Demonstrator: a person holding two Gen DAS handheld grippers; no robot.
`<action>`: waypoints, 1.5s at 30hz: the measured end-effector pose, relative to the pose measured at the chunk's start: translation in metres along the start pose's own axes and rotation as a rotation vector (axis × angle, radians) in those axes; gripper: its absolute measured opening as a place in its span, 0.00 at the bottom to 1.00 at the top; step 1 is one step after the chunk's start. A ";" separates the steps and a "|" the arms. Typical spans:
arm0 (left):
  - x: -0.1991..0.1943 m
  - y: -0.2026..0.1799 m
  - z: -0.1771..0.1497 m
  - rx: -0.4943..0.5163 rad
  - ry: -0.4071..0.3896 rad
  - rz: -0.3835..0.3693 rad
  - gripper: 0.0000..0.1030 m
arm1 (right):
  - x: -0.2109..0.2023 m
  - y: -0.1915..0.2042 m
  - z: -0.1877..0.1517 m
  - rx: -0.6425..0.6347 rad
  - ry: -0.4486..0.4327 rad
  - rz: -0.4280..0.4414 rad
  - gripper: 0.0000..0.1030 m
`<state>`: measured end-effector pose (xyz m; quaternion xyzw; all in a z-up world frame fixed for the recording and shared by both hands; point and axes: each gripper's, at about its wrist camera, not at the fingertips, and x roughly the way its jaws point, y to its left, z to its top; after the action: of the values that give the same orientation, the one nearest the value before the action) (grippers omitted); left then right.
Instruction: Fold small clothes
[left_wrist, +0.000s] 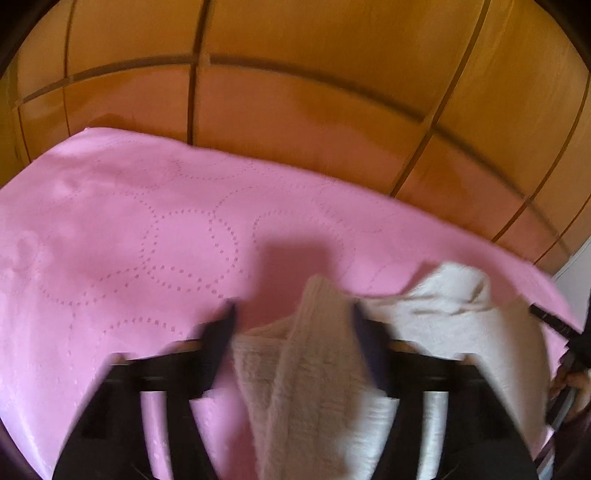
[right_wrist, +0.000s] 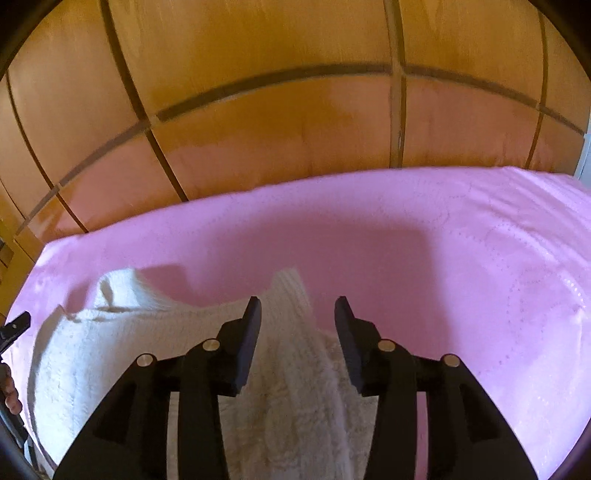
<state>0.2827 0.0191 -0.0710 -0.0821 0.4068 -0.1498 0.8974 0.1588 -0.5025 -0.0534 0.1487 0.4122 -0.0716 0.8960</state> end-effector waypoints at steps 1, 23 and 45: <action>-0.007 -0.002 0.001 0.010 -0.016 -0.021 0.66 | -0.008 0.006 0.000 -0.009 -0.021 0.017 0.42; 0.026 -0.084 -0.038 0.201 0.072 -0.190 0.03 | 0.003 0.145 -0.047 -0.294 0.111 0.280 0.03; 0.008 -0.096 -0.048 0.208 0.037 -0.008 0.05 | -0.010 0.146 -0.067 -0.234 0.066 0.264 0.32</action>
<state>0.2319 -0.0751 -0.0825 0.0125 0.4052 -0.1963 0.8928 0.1409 -0.3427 -0.0565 0.0985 0.4239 0.1003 0.8947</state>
